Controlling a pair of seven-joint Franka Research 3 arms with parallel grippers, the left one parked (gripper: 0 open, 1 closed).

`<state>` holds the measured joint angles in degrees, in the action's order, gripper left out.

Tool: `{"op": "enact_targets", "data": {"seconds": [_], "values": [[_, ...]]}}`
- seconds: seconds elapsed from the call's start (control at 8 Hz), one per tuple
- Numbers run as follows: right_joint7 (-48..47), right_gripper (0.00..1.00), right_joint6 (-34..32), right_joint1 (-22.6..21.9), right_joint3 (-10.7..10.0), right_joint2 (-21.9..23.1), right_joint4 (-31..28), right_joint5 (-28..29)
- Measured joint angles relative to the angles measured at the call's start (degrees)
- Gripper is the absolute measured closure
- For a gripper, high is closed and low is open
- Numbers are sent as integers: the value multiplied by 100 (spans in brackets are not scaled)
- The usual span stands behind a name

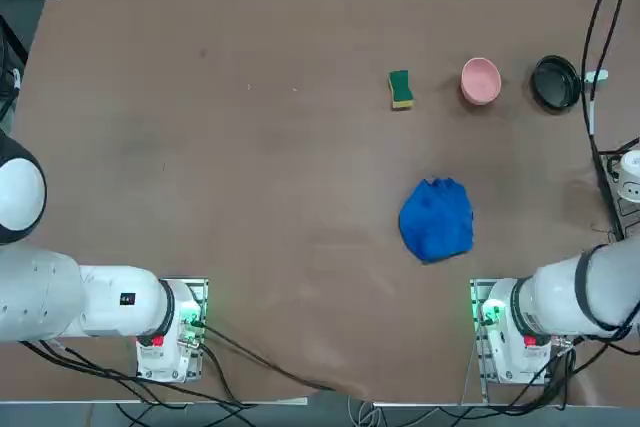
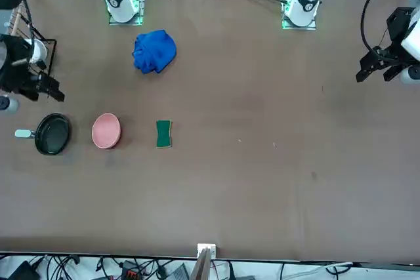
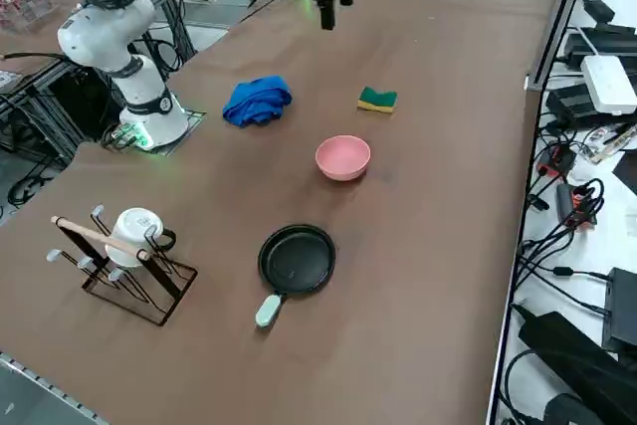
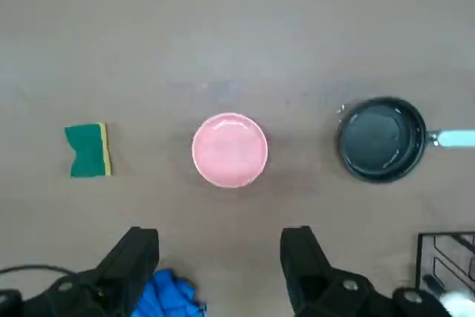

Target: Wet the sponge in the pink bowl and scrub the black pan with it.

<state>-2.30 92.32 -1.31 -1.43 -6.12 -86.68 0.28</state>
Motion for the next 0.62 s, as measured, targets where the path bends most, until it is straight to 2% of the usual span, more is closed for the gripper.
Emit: {"op": "enact_targets", "data": {"seconds": [0.25, 0.38, 0.62], "values": [[3, 0, 2, -253, -381, 455, -405, 18], [2, 0, 0, -330, -479, 677, -571, 19], [1, 0, -8, -422, -508, 916, -707, 26]]}}
